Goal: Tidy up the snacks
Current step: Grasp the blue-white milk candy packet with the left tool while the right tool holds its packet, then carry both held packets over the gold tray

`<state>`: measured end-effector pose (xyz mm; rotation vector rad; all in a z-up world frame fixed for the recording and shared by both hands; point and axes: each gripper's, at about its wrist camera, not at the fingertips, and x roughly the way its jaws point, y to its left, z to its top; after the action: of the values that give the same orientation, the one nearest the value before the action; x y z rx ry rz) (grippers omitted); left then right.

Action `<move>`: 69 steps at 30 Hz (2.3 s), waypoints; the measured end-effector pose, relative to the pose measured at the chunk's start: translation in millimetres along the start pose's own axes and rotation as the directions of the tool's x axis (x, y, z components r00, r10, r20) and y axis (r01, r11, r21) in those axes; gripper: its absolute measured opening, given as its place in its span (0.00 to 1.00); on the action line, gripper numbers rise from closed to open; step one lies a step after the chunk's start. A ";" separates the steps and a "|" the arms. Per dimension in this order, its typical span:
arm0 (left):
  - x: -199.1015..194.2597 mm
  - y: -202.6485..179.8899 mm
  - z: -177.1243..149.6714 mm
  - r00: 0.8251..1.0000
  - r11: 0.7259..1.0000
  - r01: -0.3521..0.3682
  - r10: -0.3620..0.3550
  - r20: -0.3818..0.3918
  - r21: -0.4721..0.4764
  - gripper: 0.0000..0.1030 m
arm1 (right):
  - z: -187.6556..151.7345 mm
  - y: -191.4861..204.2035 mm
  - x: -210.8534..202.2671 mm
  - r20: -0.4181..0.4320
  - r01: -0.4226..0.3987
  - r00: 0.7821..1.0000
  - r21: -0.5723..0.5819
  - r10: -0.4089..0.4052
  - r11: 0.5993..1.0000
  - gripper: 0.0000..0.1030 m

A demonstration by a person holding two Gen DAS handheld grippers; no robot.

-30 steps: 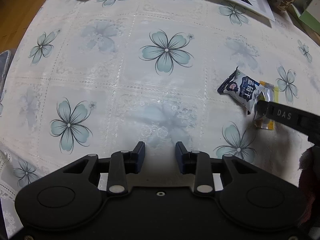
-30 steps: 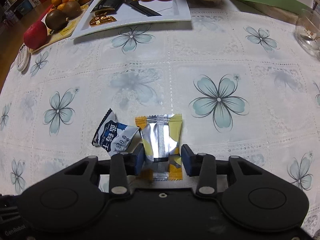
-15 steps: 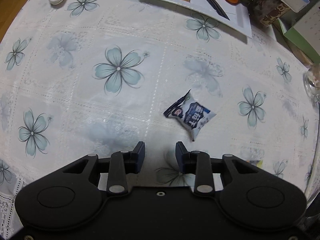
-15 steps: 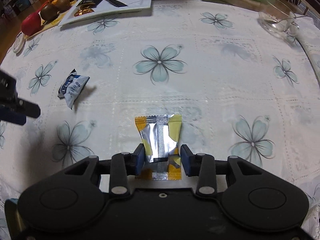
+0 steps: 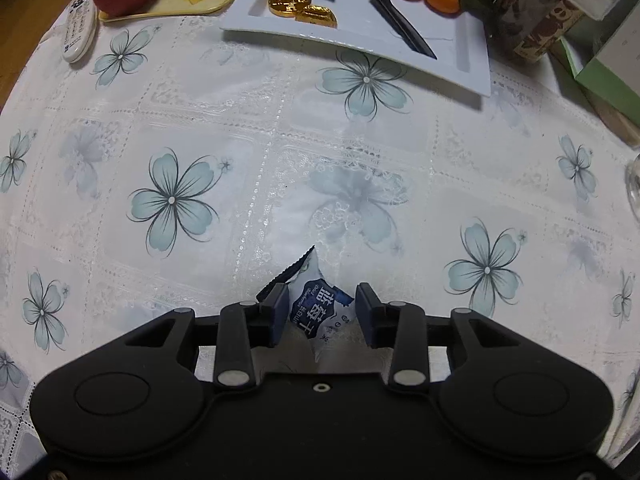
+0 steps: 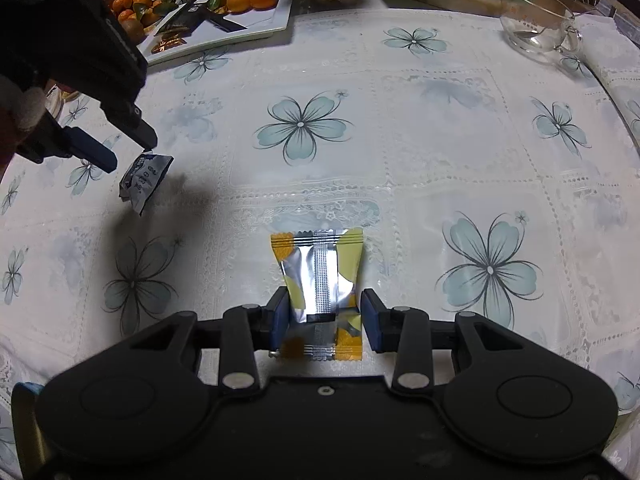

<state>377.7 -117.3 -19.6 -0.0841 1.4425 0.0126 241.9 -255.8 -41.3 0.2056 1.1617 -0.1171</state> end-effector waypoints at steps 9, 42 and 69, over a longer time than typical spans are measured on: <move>7.6 -4.6 -15.9 0.996 0.996 -0.085 0.085 -0.006 0.034 0.53 | -4.5 2.7 -7.2 -0.013 -0.035 0.999 -0.002 0.035 0.999 0.39; 8.2 14.5 -3.2 0.996 0.997 -0.081 0.081 0.027 -0.005 0.53 | -1.9 -12.9 -18.5 -0.021 -0.102 0.994 0.083 0.104 0.991 0.39; -36.6 35.1 -57.3 1.000 0.999 -0.012 0.012 -0.002 0.040 0.38 | -1.1 -23.1 -10.3 -0.028 -0.082 0.996 0.140 0.086 0.987 0.39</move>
<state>314.2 -84.5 7.7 -0.0427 1.4451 -0.0062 232.3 -278.3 -34.6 0.3801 1.1778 -0.1204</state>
